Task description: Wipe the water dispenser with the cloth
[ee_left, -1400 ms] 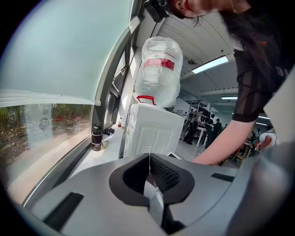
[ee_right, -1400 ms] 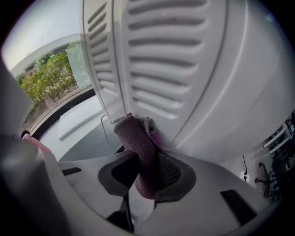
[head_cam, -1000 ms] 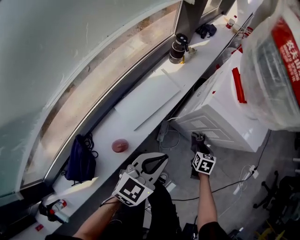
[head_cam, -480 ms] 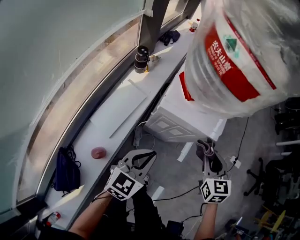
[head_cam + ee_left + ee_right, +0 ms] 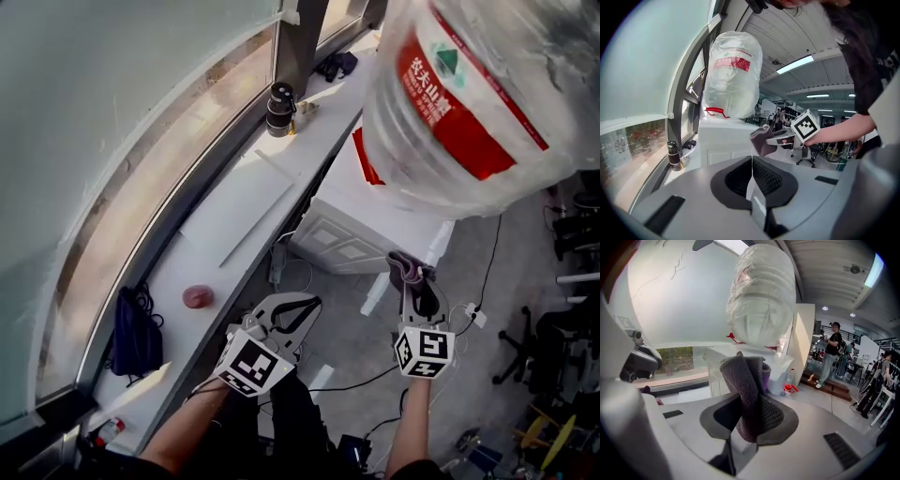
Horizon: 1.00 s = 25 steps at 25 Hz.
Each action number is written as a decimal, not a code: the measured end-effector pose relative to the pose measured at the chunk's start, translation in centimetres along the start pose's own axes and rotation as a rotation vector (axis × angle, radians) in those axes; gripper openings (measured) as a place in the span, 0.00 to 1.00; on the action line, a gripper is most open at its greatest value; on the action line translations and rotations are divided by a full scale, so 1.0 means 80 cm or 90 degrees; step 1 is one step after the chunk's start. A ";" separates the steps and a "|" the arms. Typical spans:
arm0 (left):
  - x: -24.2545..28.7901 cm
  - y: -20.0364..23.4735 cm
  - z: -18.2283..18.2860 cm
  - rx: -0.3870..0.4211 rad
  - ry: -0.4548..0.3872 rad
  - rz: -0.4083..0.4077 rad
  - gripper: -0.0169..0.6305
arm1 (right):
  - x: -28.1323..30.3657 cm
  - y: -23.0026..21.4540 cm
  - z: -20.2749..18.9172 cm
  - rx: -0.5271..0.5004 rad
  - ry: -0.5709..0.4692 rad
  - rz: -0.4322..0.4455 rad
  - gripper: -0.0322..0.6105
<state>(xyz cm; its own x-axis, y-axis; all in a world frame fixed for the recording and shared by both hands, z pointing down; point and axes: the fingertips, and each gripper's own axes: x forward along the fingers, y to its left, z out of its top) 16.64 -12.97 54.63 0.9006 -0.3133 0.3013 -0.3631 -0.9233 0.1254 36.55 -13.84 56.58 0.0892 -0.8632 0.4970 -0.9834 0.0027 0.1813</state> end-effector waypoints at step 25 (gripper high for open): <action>-0.041 0.072 -0.113 -0.011 0.014 0.089 0.06 | 0.275 0.120 -0.389 0.059 0.356 -0.028 0.21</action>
<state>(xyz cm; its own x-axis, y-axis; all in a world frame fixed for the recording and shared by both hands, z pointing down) 9.44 -15.26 62.95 0.8361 -0.4330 0.3368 -0.4885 -0.8671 0.0977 33.99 -17.08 95.63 0.1754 -0.4628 0.8690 -0.9844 -0.0931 0.1491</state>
